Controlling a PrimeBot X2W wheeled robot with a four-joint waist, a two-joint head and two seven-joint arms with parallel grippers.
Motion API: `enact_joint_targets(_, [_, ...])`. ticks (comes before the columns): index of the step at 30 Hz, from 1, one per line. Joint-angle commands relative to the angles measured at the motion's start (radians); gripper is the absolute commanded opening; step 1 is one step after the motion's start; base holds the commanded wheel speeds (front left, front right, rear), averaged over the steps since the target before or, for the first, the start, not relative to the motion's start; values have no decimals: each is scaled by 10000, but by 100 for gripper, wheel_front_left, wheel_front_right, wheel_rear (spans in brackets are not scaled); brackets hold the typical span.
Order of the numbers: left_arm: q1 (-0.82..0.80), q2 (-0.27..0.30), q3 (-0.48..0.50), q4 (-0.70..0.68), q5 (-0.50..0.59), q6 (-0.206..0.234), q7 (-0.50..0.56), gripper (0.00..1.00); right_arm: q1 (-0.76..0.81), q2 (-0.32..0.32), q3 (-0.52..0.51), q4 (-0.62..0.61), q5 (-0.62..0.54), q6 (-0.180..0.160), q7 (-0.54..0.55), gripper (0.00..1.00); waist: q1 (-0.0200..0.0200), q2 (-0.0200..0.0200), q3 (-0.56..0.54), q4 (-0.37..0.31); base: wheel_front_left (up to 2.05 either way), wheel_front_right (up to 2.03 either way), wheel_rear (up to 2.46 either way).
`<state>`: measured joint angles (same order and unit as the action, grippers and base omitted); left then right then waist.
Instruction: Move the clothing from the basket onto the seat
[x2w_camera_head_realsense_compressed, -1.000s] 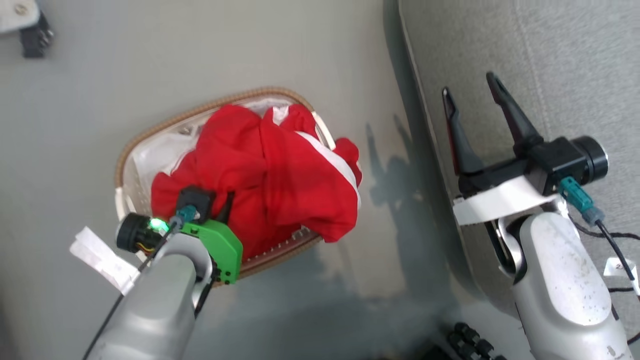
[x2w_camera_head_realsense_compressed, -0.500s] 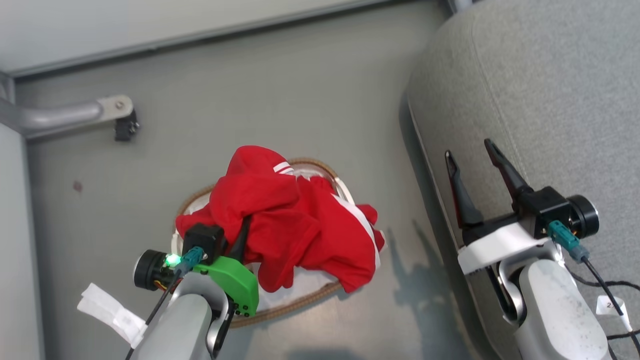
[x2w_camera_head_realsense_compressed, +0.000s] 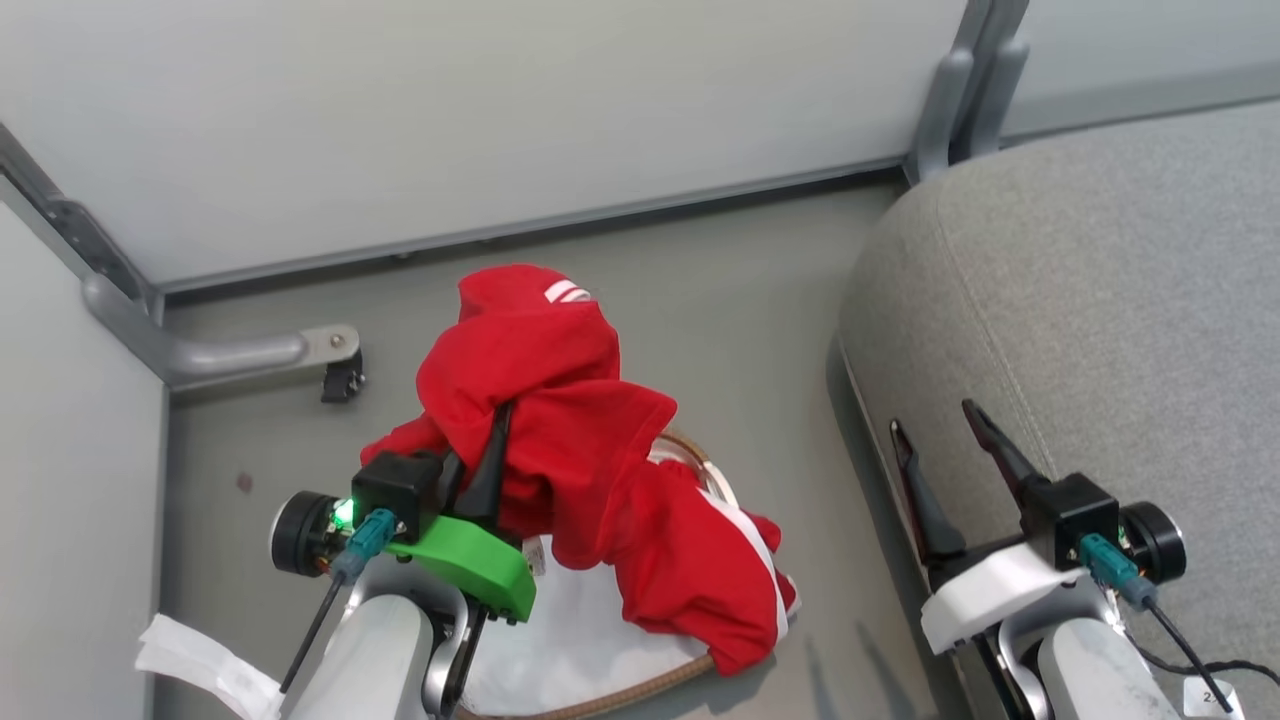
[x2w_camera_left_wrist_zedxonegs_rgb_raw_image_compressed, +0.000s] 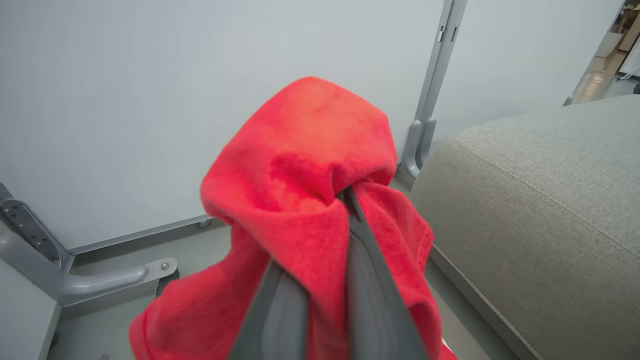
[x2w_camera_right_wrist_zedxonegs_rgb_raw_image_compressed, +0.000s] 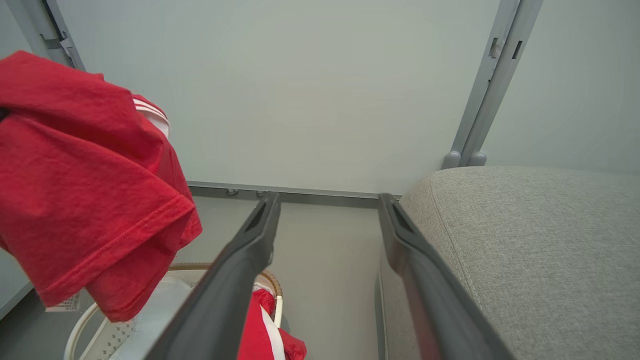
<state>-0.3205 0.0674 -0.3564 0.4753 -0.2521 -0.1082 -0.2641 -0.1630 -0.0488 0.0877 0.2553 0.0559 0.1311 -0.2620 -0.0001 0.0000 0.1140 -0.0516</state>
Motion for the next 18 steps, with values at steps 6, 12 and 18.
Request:
enact_joint_targets(6, [290, -95, 312, -768, 103, -90, -6, 0, 504, -43, 313, 277, -7, -6, -46, 100, 1, 0, -877, 147, 0, 0, 0])
enact_joint_targets(12, [359, -138, 348, -1118, 184, -119, -6, 0, 686, -38, 1089, 538, -145, -5, -46, 100, 1, 0, -972, 237, 0, 0, 0])
enact_joint_targets(18, [163, -157, 127, -1277, 77, -145, -6, 0, -99, -43, 3261, 861, -116, -7, -46, 100, 1, 0, -876, 488, 0, 0, 0])
